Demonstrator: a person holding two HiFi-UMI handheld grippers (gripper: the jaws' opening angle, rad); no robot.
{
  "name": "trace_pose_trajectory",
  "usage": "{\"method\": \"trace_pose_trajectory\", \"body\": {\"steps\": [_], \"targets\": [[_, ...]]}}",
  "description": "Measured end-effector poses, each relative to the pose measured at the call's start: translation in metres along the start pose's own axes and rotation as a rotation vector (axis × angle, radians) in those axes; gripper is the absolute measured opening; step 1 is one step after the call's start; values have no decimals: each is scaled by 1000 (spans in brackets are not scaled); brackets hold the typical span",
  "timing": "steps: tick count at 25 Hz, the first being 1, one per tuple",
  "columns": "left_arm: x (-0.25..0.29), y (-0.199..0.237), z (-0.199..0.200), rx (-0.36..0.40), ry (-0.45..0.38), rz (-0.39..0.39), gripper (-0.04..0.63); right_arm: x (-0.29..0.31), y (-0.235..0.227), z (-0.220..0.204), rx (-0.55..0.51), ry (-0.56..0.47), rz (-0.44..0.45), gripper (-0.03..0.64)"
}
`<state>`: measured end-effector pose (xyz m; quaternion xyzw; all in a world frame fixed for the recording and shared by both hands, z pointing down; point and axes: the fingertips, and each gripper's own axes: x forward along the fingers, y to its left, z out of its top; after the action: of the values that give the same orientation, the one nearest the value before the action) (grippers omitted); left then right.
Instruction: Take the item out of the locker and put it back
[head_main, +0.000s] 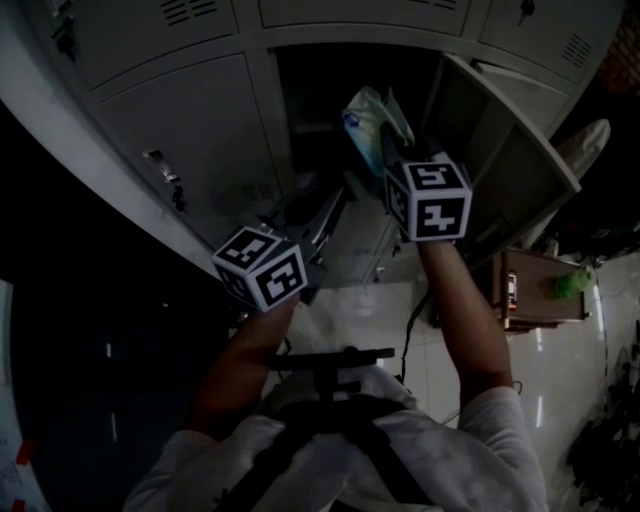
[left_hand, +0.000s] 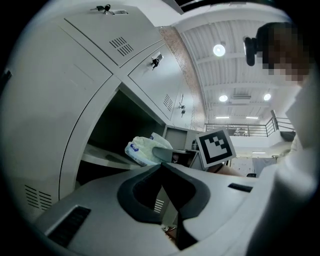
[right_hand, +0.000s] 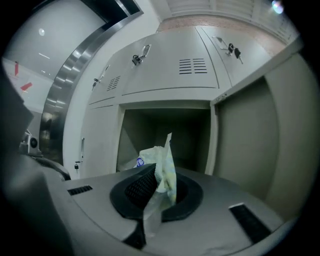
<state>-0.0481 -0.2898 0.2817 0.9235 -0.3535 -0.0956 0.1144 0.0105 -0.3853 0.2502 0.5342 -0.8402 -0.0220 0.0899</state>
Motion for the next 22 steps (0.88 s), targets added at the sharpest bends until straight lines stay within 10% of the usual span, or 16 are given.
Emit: {"method": "trace_pose_trajectory", "body": {"steps": [22], "targets": [[-57, -28, -54, -143, 37, -10, -5, -110, 27, -93, 117, 70, 4, -11]]}}
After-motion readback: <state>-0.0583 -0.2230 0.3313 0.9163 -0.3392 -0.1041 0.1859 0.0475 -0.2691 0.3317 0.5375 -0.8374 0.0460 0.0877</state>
